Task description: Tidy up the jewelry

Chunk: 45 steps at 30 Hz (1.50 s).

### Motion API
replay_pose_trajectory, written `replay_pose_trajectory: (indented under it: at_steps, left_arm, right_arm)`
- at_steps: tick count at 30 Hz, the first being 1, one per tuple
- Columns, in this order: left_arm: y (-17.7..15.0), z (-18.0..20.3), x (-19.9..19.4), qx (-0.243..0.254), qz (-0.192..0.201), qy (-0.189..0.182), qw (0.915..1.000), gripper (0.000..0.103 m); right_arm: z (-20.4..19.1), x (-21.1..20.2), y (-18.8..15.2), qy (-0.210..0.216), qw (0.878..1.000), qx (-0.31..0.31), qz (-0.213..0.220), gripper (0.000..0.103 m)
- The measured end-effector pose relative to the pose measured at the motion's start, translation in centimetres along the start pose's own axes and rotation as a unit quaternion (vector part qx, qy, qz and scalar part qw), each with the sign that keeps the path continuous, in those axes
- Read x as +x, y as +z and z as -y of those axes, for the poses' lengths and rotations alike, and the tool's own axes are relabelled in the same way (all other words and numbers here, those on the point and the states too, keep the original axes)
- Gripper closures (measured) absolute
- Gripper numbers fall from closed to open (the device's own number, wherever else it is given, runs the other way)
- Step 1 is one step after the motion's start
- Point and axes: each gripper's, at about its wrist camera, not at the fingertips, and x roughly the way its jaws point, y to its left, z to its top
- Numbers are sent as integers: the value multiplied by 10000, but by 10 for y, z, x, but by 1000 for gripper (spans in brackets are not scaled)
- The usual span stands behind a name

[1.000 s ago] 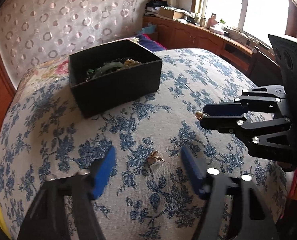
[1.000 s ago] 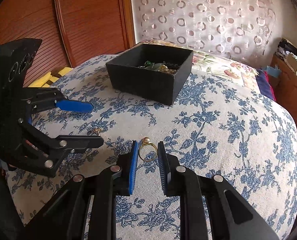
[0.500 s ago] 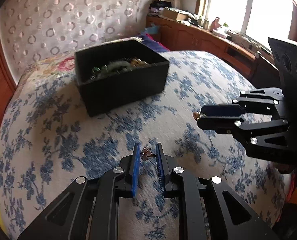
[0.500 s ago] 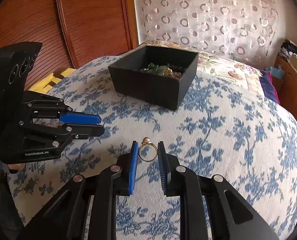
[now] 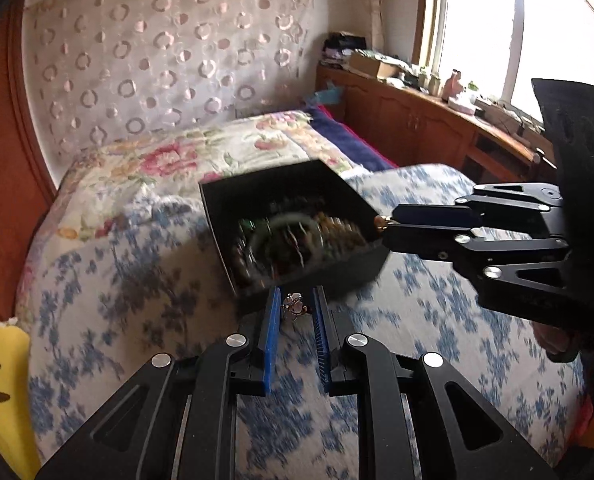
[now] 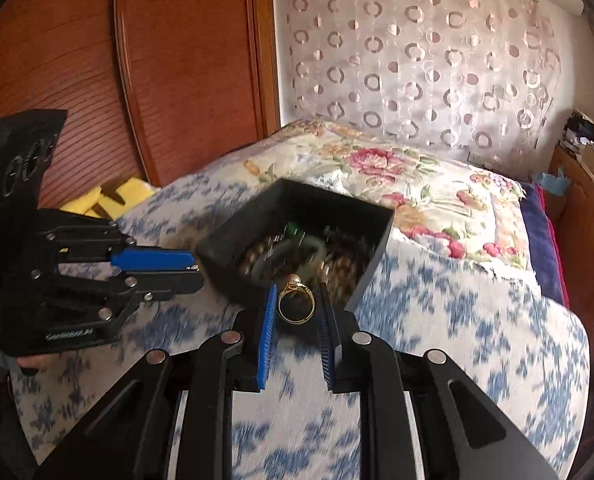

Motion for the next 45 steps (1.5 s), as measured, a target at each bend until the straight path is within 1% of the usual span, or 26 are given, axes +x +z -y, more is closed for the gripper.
replay_pose_trajectory:
  at_steps: [8, 10, 12, 23, 25, 26, 27, 30, 31, 33, 35, 36, 37, 39, 41, 43, 44, 45]
  left_arm:
    - [23, -10, 9, -49, 131, 120, 9998, 88]
    - [28, -12, 10, -71, 151, 114, 9998, 88]
    - [33, -15, 13, -110, 164, 109, 9997, 88]
    - [51, -10, 17, -138, 304, 178, 9993, 87]
    - [52, -7, 14, -148, 332, 212, 9991, 80]
    - [52, -7, 13, -154, 350, 230, 9990, 71]
    - [51, -6, 11, -152, 371, 251, 9989, 66]
    - [48, -3, 4, -154, 412, 335, 9985, 58]
    - [46, -3, 1, -160, 427, 351, 9983, 57]
    - [43, -4, -3, -174, 448, 395, 9981, 48]
    - [40, -3, -8, -174, 470, 447, 9977, 42]
    - [39, -2, -10, -179, 477, 458, 9976, 37]
    - [36, -3, -14, -196, 491, 478, 9975, 33]
    - [32, -3, -21, -232, 535, 560, 9967, 20]
    - [26, -2, -29, -276, 592, 691, 9955, 15]
    - [20, -3, -37, -334, 609, 777, 9945, 10]
    - [17, -4, -42, -373, 618, 828, 9939, 8]
    - [14, -5, -46, -404, 634, 854, 9935, 8]
  right_arm:
    - [10, 15, 23, -58, 10000, -21, 55, 81]
    - [12, 16, 25, -78, 10000, -3, 56, 79]
    - [14, 15, 24, -83, 9999, 47, 68, 76]
    - [17, -8, 11, -202, 9995, 207, 161, 76]
    - [17, -14, 8, -227, 9992, 251, 200, 76]
    - [17, -17, 6, -242, 9991, 268, 217, 76]
    - [17, -21, 4, -265, 9990, 287, 235, 76]
    - [15, -28, 0, -318, 9986, 309, 281, 76]
    - [14, -30, -1, -330, 9985, 316, 296, 76]
    - [12, -33, -3, -362, 9982, 348, 329, 76]
    - [10, -37, -6, -399, 9978, 382, 363, 76]
    - [8, -40, -7, -414, 9976, 406, 378, 76]
    - [7, -42, -9, -435, 9974, 423, 397, 73]
    - [3, -48, -12, -500, 9967, 463, 440, 66]
    - [-2, -55, -15, -530, 9960, 506, 503, 58]
    - [-6, -61, -17, -588, 9952, 541, 568, 42]
    - [-8, -64, -18, -635, 9945, 556, 612, 39]
    - [-12, -69, -19, -682, 9937, 580, 671, 35]
